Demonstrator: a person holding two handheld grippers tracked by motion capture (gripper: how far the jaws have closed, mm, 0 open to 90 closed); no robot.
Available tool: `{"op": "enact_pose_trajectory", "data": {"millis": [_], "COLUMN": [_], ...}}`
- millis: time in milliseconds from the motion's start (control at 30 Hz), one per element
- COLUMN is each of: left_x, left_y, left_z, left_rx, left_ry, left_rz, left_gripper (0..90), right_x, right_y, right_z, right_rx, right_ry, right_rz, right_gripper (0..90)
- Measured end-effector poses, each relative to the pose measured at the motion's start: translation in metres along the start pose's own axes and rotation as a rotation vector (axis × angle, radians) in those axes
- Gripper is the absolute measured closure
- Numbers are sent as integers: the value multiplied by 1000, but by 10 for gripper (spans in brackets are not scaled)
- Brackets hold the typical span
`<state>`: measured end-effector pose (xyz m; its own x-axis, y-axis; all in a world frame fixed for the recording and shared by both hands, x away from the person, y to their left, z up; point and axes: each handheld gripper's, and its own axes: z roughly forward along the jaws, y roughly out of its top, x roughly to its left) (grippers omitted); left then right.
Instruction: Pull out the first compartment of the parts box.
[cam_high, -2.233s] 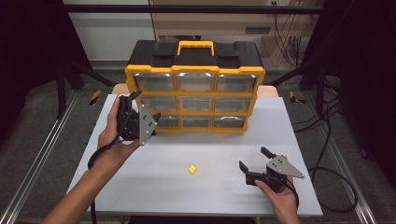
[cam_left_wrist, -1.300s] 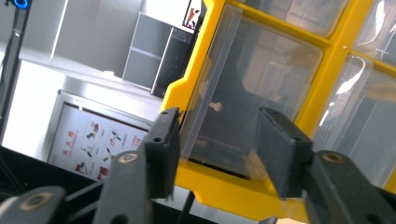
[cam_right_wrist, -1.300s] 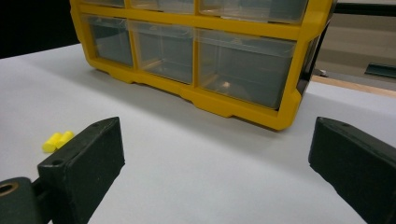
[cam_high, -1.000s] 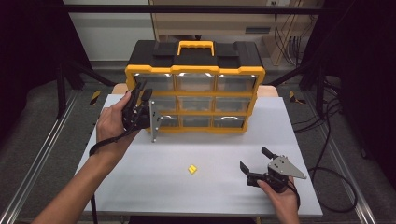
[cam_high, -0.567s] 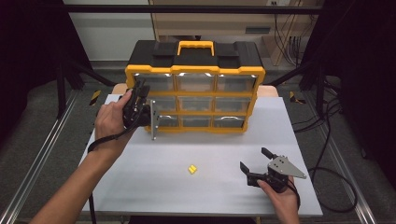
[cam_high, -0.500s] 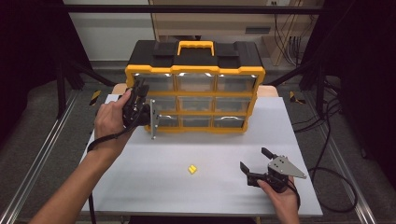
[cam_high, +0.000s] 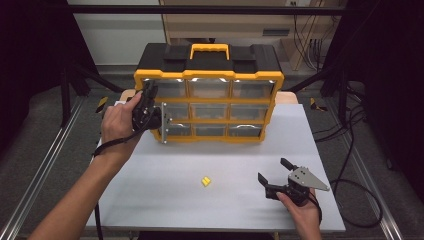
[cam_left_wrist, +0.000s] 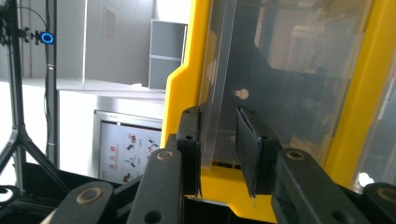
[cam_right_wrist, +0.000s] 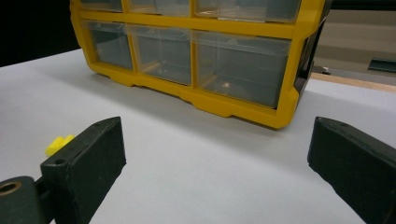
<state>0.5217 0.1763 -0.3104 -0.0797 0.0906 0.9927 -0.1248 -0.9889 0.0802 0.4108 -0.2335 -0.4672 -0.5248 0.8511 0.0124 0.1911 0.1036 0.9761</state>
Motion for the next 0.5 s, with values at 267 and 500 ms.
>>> {"op": "enact_pose_trajectory", "data": {"millis": [267, 500], "left_x": [-4, -7], "left_y": [-4, -5], "left_z": [4, 6], "left_rx": [-1, 4], "left_ry": [29, 51], "left_rz": [36, 67], "left_gripper": [731, 736], "right_x": [-2, -3], "right_y": [0, -2], "right_z": [-1, 1], "right_rx": [-11, -6], "right_ry": [7, 5], "right_rz": [23, 28], "right_gripper": [48, 50]}}
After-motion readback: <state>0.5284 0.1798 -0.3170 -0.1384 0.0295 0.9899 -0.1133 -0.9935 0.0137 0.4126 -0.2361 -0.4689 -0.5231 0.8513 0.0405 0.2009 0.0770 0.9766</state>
